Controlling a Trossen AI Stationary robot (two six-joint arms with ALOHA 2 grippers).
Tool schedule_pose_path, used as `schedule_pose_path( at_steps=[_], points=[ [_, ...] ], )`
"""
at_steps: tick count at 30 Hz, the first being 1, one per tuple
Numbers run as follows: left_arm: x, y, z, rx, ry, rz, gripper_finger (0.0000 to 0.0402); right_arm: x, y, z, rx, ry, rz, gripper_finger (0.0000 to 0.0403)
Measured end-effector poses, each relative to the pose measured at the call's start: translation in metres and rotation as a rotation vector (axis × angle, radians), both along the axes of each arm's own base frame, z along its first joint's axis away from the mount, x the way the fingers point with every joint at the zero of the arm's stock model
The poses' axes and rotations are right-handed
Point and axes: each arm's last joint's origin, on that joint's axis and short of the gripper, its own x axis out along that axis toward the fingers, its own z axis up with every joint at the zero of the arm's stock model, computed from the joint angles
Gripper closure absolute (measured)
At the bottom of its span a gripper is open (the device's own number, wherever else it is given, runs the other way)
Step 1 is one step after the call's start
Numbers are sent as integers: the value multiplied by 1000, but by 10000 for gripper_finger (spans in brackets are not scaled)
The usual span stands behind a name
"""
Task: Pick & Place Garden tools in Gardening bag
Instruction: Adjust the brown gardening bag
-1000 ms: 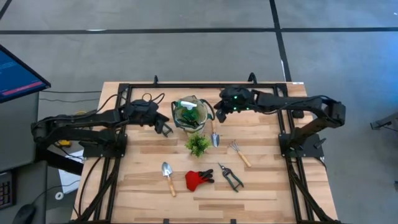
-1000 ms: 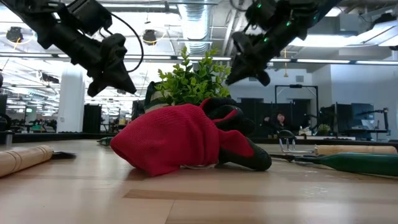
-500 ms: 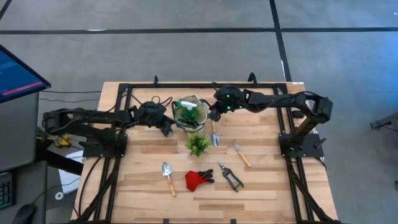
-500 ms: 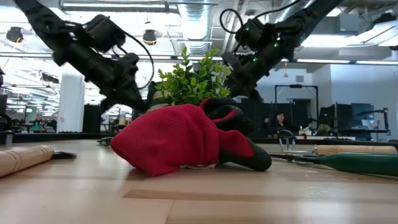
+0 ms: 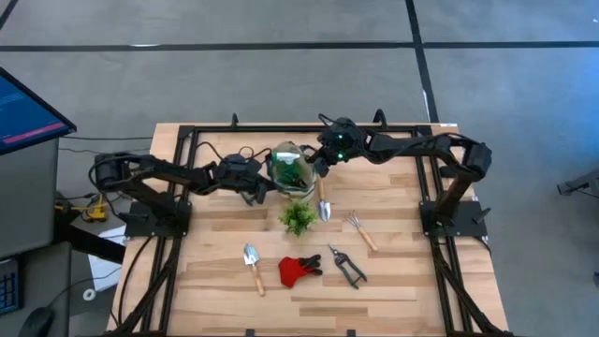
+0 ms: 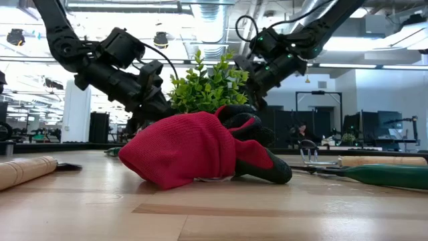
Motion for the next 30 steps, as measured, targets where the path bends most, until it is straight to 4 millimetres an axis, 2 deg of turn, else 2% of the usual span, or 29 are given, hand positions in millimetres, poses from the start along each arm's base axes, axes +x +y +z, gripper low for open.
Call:
schedule_pose_path(
  at_steps=[8,17,24,30],
  points=[
    [8,2,-10,-5,-40,8,400,29,-19,2,-30,-28,54,403],
    [23,0,-20,16,-87,-5,400,46,-41,8,-76,14,108,403],
    [52,9,-27,53,-76,48,400,47,-53,11,-88,7,108,403],
    [57,11,-21,61,-97,40,400,36,-65,21,-96,2,76,403]
  ],
)
